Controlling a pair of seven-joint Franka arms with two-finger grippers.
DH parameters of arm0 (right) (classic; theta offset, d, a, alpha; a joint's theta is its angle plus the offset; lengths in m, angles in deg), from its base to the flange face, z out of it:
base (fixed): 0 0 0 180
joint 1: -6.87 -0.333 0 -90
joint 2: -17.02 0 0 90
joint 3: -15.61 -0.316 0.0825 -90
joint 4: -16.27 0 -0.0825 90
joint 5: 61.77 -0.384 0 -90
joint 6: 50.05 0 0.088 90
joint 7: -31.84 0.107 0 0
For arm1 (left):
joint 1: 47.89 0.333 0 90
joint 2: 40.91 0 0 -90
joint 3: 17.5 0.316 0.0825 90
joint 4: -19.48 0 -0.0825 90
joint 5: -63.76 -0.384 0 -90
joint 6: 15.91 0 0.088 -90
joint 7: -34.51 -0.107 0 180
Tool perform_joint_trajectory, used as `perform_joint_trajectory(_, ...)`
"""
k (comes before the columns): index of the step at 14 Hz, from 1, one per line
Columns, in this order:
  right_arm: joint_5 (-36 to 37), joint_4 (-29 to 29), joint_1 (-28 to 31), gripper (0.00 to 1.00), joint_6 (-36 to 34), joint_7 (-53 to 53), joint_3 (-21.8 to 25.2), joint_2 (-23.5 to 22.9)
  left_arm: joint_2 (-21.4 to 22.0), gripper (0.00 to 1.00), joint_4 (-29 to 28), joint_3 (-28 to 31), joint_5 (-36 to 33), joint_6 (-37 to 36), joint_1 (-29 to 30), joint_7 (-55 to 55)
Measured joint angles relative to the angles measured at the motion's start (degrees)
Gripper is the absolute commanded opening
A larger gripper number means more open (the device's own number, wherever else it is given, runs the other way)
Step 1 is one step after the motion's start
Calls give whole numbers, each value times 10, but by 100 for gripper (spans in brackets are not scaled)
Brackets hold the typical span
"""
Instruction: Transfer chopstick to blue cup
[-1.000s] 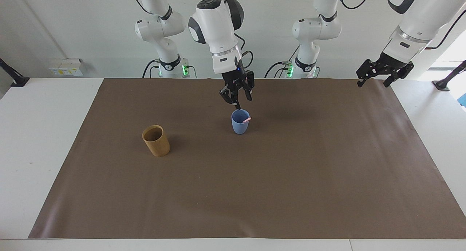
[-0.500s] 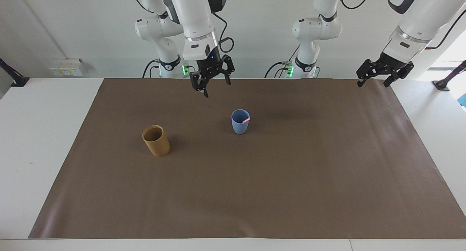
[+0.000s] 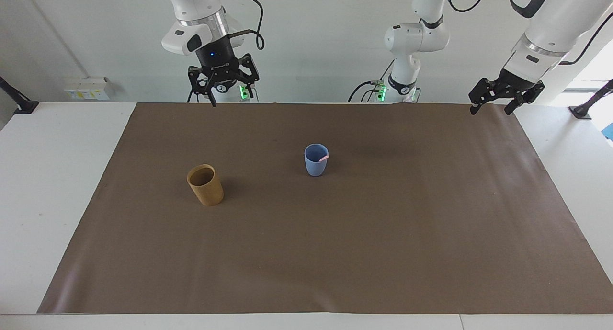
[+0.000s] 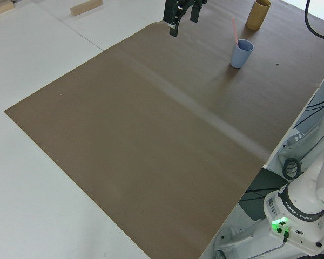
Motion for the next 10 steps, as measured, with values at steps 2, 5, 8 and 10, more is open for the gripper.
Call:
perform_joint_trajectory(2, 48, 27, 3, 100, -32, 42, 2, -17, 0, 100, 0, 0, 0, 0, 0, 0)
perform_joint_trajectory(5, 76, 33, 8, 100, -62, 63, 2, -27, 0, 100, 0, 0, 0, 0, 0, 0)
perform_joint_trajectory(8, 72, -10, 22, 100, -75, 64, 3, -1, 0, 100, 0, 0, 0, 0, 0, 0)
perform_joint_trajectory(10, 58, -25, 36, 100, -75, 63, 3, 10, 0, 100, 0, 0, 0, 0, 0, 0)
